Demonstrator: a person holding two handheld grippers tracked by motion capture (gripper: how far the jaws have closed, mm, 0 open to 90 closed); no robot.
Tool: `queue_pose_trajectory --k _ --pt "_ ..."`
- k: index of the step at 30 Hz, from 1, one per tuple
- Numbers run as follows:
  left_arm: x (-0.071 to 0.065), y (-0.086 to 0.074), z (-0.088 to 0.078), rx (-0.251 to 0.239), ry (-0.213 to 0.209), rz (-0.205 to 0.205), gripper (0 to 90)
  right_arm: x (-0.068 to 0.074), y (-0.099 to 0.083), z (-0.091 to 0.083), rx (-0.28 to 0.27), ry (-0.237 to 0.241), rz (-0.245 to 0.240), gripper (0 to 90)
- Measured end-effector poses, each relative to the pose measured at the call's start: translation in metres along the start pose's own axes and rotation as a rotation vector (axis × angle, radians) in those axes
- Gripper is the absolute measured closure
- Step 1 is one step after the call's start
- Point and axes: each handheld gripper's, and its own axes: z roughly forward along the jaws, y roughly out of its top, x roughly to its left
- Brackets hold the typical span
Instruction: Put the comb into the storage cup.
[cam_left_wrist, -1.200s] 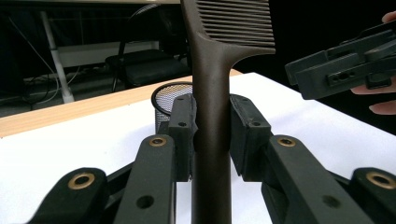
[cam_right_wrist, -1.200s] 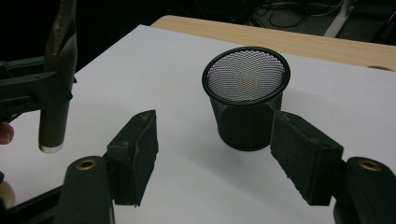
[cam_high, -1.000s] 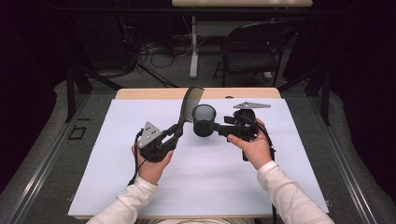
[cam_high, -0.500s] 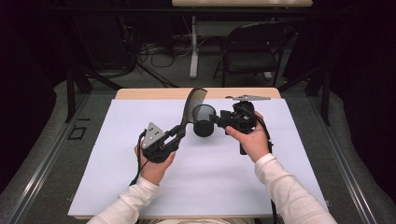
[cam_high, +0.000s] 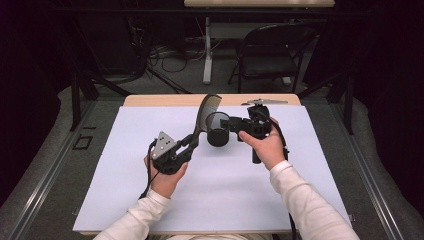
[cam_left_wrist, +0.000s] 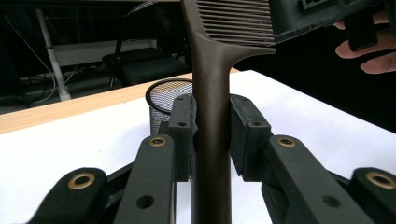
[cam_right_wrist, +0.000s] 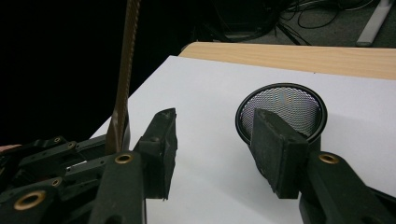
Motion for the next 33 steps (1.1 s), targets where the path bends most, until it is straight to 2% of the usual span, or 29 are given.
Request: queue_pose_trajectory --k 3,8,22,26,33 --pt "0.0 0.0 0.0 0.001 0.001 -0.002 72.5 0.001 0.002 0.0 -0.002 0.008 -0.002 50.8" --pt "0.001 0.0 0.0 0.0 0.0 -0.006 72.5 0.001 0.007 -0.001 -0.015 0.029 0.035 51.3" --pt "0.003 0.0 0.001 0.001 -0.001 -0.02 72.5 0.002 0.013 0.002 -0.031 0.082 0.08 53.2" --pt "0.003 0.0 0.001 0.002 -0.001 -0.019 72.5 0.003 0.013 0.002 -0.034 0.101 0.083 54.3" --pt "0.003 -0.001 0.003 0.008 -0.002 -0.02 72.5 0.004 0.014 0.001 -0.029 0.109 0.083 54.8"
